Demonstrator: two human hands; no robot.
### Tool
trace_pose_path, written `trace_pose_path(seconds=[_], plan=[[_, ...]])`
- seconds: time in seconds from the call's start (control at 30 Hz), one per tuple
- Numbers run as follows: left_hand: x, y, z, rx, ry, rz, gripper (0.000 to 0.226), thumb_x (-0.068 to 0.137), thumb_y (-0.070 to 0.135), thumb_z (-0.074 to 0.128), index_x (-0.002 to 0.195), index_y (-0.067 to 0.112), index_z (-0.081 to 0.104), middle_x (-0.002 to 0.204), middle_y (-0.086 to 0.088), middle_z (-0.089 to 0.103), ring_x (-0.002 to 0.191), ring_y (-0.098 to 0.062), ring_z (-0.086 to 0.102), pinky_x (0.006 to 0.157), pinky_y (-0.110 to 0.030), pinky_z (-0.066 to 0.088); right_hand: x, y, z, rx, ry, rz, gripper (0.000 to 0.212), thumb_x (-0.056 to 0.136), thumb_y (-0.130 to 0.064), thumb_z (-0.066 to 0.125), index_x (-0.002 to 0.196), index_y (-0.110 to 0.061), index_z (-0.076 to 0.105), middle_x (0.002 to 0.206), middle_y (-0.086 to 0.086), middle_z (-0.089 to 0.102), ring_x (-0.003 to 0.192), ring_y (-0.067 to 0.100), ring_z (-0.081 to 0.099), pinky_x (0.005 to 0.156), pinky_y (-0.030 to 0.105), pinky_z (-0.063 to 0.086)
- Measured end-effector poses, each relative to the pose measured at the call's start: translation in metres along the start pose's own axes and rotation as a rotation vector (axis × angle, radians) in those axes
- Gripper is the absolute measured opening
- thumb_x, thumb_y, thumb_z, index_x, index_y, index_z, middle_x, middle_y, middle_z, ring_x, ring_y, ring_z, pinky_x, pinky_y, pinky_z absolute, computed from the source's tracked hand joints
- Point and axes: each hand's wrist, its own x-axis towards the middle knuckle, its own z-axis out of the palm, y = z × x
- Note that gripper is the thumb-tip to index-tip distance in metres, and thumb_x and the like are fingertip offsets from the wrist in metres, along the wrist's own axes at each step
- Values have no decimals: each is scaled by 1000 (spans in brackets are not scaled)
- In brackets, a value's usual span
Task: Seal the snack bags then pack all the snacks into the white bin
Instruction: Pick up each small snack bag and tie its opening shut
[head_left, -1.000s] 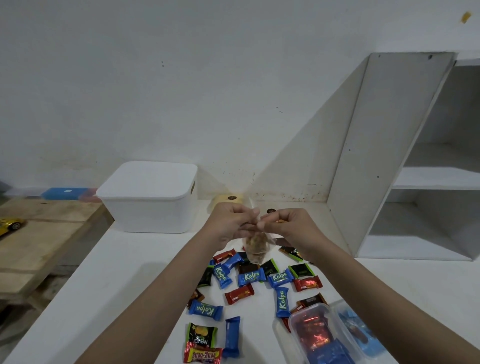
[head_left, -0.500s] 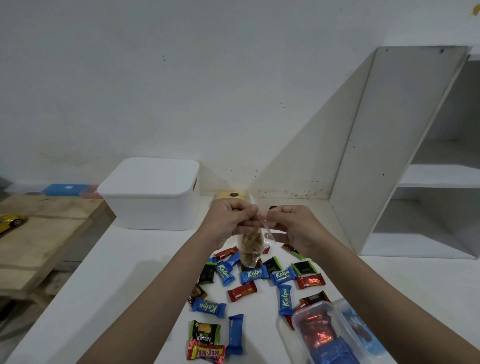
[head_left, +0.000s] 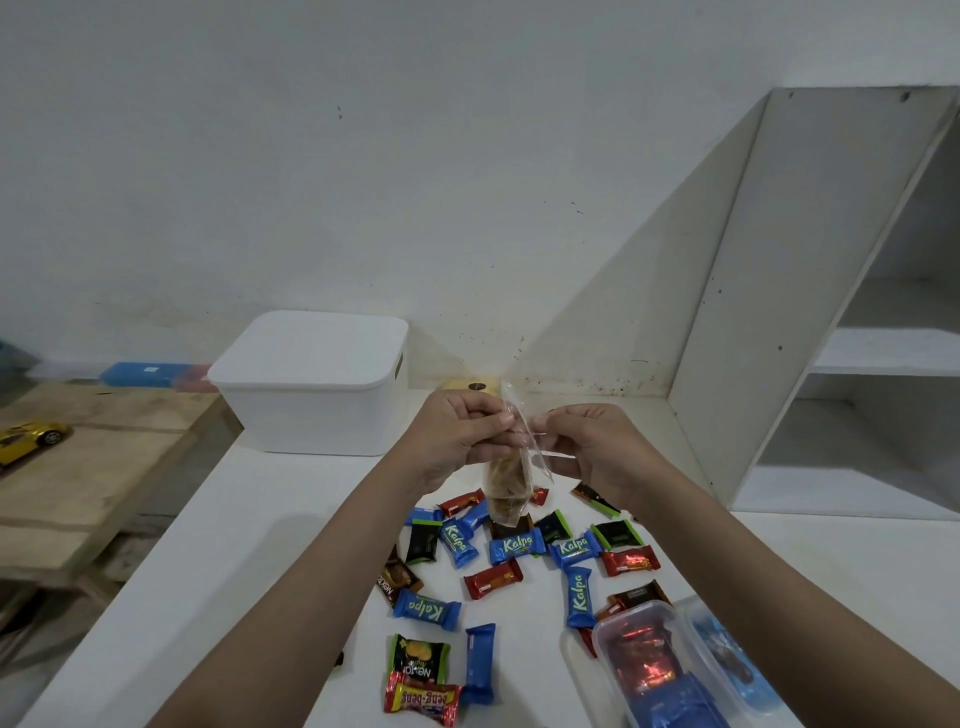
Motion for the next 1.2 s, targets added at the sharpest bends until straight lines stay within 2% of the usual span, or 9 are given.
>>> trace_pose_path(seconds=[0.27,0.37,0.43,0.5,0.6,0.8,0.97,1.1,1.2], plan=[[-2,-6,4,128,125,79,2,84,6,67,85,6,66,73,-5,71,63,-10,69,59,-23,58,2,2,2,-106,70,6,13,89,-6,58,85,3,66,93,26,66,83,29,66,64,37,59],[3,-15,-9,355,216,112,33,78,23,76,106,14,61,97,0,62,83,-10,61,68,-23,53,2,-1,-3,-117,56,1,19,92,-6,52,93,8,65,89,21,68,73,25,66,61,36,58],[5,-23,-21,484,77,41,62,75,32,78,127,20,48,120,7,54,105,-10,54,84,-24,48,0,-4,-7,-116,15,-17,22,94,-7,47,88,5,65,79,15,65,61,18,61,52,28,54],[7,-34,-29,490,-157,-45,76,72,33,80,135,21,41,130,8,51,119,-11,49,97,-29,44,-2,-7,-11,-73,-29,-20,25,95,-9,43,84,2,62,78,13,65,66,21,61,60,31,56],[7,-48,-30,381,-285,-116,64,67,34,78,123,14,53,120,-5,64,114,-17,59,100,-33,48,2,-3,-19,109,-68,62,19,92,-12,43,85,-4,58,81,11,67,79,25,65,82,44,54],[13,-70,-21,329,-78,-111,30,79,42,70,98,19,63,101,-4,69,96,-22,67,79,-32,58,15,34,-35,464,28,177,38,88,-44,46,106,-14,61,109,8,68,100,25,59,94,47,42],[27,-91,-16,305,21,-194,41,79,47,68,102,17,53,106,-7,65,94,-19,64,63,-25,56,13,79,-27,276,128,241,35,91,-40,53,114,-15,60,106,10,65,101,28,60,81,46,53],[44,-123,1,305,67,-281,54,78,54,66,108,11,56,107,-7,64,100,-23,63,80,-38,58,9,108,-32,103,277,186,23,88,-25,64,111,-28,64,119,13,59,110,35,59,85,52,55],[59,-148,25,319,122,-301,46,80,53,66,107,16,59,108,-3,66,100,-18,63,88,-42,55,11,114,-45,100,486,133,28,84,-17,69,111,-22,63,110,8,64,101,29,63,70,39,60]])
